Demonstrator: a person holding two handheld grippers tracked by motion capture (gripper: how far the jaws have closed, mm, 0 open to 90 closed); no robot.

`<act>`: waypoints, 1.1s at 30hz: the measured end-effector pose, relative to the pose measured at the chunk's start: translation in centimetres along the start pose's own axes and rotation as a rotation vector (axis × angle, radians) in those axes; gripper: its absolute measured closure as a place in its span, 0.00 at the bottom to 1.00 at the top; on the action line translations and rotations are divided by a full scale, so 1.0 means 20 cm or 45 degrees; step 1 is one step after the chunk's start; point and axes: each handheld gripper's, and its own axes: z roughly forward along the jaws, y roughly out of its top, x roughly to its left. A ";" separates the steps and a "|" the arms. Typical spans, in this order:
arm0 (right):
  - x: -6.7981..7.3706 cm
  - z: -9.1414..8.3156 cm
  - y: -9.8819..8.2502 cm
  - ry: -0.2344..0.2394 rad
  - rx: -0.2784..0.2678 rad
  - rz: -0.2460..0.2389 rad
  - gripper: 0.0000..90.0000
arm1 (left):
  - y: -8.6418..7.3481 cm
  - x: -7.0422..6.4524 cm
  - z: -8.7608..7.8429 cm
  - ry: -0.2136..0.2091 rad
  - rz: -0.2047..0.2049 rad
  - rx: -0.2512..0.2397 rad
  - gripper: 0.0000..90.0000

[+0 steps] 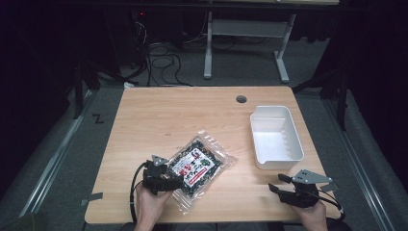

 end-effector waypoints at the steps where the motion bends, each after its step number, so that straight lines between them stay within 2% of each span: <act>1: 0.00 0.00 0.00 0.000 0.000 0.000 0.48 | 0.00 0.00 0.00 0.001 0.000 0.005 0.17; 11: 0.00 0.00 0.00 -0.007 0.000 0.002 0.48 | 0.00 -0.01 0.05 0.039 0.007 0.062 0.17; 18: 0.00 0.00 0.00 0.009 -0.011 -0.008 0.46 | 0.00 -0.03 0.10 0.054 0.078 0.133 0.17; 28: 0.00 -0.01 0.02 0.036 -0.051 -0.006 0.42 | 0.00 -0.02 0.11 0.031 0.102 0.136 0.16; 33: -0.01 -0.02 0.05 0.065 -0.055 0.026 0.43 | 0.01 -0.02 0.11 0.015 0.118 0.136 0.16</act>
